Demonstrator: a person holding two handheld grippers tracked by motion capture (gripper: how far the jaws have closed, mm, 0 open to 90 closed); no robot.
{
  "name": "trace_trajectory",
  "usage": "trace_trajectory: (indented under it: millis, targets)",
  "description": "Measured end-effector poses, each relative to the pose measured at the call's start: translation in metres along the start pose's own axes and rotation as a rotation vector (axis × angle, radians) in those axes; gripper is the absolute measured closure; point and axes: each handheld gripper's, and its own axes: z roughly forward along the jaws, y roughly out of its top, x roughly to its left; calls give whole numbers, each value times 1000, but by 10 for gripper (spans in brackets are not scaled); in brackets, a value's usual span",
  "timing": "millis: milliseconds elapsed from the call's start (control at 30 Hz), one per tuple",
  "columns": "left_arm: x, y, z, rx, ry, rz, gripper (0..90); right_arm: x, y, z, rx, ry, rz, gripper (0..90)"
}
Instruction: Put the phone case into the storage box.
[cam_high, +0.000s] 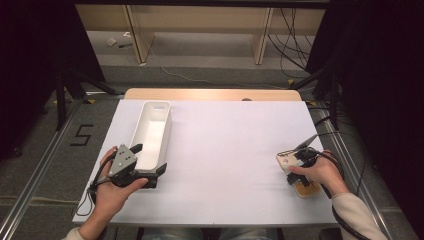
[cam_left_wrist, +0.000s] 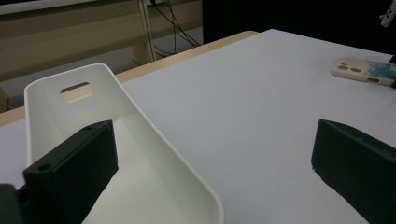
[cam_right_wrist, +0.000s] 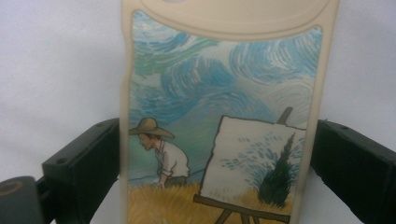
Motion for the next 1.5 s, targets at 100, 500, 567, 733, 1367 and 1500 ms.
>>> trace_trajectory:
  millis: [100,500,567,733,1367,1500]
  targets:
    - [0,0,0,0,0,0,1,0,0,0,1,-2,4,71]
    - [0,0,0,-2,1,-1,1,3,1,-1,10,-14,13,96]
    - [0,0,0,-2,2,0,1,3,1,-1,11,-14,13,99]
    - [0,0,0,-1,2,2,1,3,1,-2,10,-13,15,104]
    - [0,0,0,-1,2,-1,1,3,0,-11,-24,2,20,110]
    - [0,0,0,-1,2,-2,1,4,0,-16,-45,5,24,110]
